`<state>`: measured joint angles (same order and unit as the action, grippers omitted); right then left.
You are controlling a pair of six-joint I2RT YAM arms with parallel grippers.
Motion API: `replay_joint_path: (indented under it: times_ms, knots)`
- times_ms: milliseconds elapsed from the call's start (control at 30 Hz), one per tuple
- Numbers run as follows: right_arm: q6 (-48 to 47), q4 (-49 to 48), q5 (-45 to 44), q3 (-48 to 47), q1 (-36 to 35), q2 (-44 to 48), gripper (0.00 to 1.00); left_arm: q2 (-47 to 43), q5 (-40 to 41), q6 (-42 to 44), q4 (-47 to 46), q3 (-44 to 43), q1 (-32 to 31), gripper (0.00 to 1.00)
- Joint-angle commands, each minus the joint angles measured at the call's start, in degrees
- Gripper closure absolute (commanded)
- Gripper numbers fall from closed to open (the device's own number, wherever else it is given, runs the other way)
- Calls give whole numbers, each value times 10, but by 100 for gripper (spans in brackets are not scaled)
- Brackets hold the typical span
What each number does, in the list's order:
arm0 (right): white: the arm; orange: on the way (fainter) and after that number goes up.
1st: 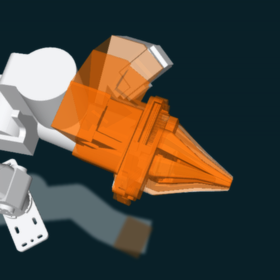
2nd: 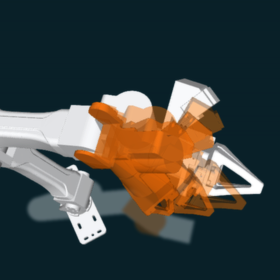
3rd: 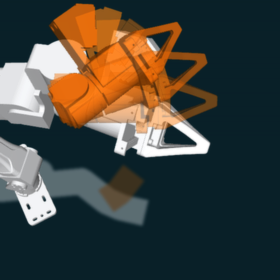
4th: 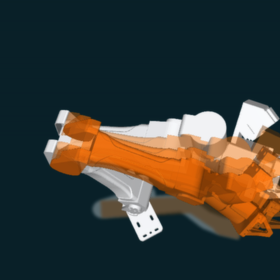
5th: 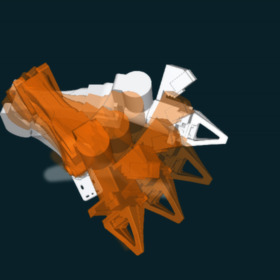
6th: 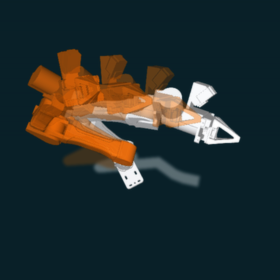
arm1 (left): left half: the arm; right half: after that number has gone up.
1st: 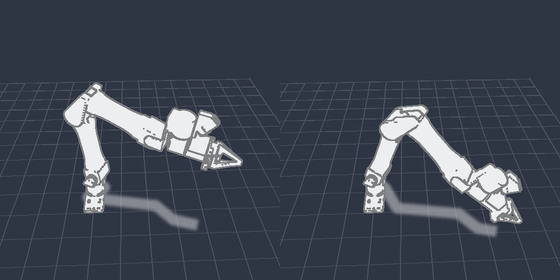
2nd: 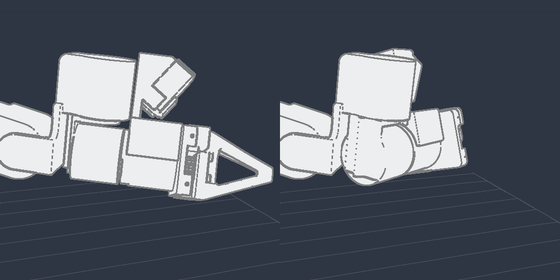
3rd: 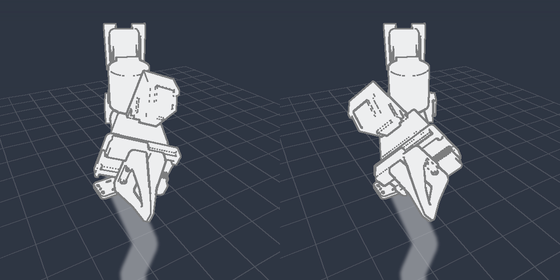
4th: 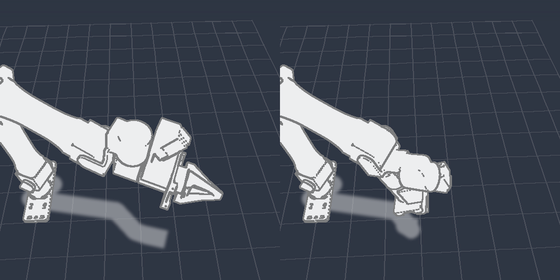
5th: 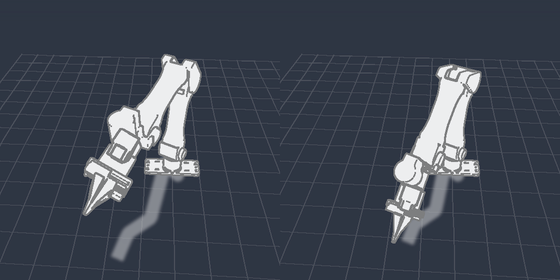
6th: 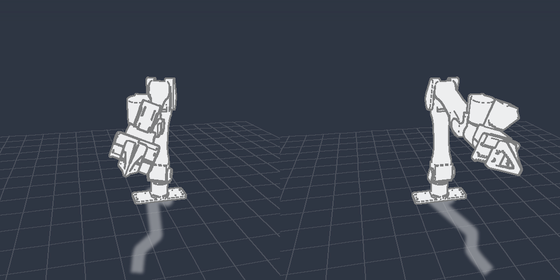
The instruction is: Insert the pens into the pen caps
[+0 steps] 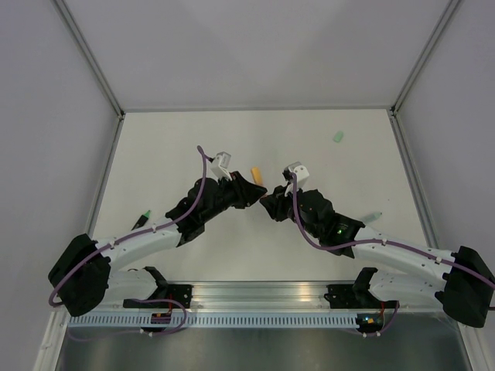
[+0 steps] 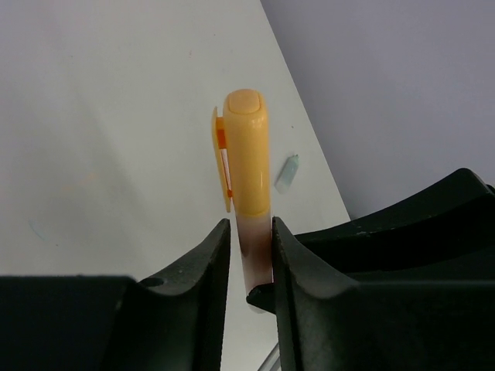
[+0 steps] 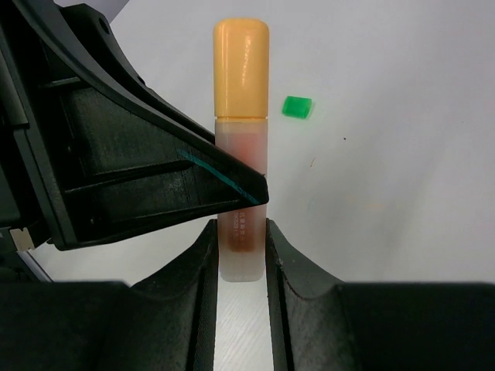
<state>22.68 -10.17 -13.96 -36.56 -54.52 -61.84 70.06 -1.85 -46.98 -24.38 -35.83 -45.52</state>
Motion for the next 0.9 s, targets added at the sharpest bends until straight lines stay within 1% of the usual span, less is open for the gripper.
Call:
replay_joint_path:
  times_ms: [0,67,100,133,167,233,267,300,400,433,467,500,600,633,667,700,733,767,867]
  knots:
    - [-5,-37,2,-2,0,15,100,8,-10,12,-35,-13,-4,69]
    - [-4,-38,3,-2,1,15,100,6,-10,11,-39,-11,-4,73]
    - [-5,-39,5,-2,1,14,100,6,-9,11,-40,-11,-4,78]
    - [-4,-39,7,-2,1,14,100,6,-11,11,-42,-10,-4,81]
    - [-4,-39,8,-2,0,13,100,5,-16,12,-50,-9,-4,87]
    - [-5,-41,10,-1,1,13,100,5,-24,13,-61,-5,-4,92]
    - [-6,-42,11,0,1,14,100,4,-28,13,-71,-3,-4,98]
    - [-7,-42,10,0,1,15,99,3,-30,12,-77,2,-4,98]
    - [-6,-41,10,1,0,19,79,-6,-38,16,-97,14,-4,98]
    - [-5,-35,8,0,1,22,65,-14,-42,26,-99,16,-4,98]
    - [-3,-34,5,1,1,26,59,-20,-53,33,-99,16,-4,98]
    - [-1,-30,4,0,1,38,49,-27,-61,42,-93,18,-4,98]
    - [4,-16,16,-1,1,74,37,-69,-83,80,-72,24,-4,98]
    - [4,-8,29,-4,0,84,31,-82,-86,95,-52,26,-4,98]
    - [1,1,44,-10,0,101,27,-105,-90,102,-39,27,-4,98]
    - [-2,13,75,-18,1,108,22,-117,-92,110,-26,28,-4,98]
    - [-4,34,88,-32,1,115,20,-128,-96,123,-7,28,-4,98]
    - [-4,38,98,-37,0,131,20,-149,-113,130,-4,30,-4,98]
    - [-4,41,113,-45,1,167,19,-176,-170,145,7,31,-4,98]
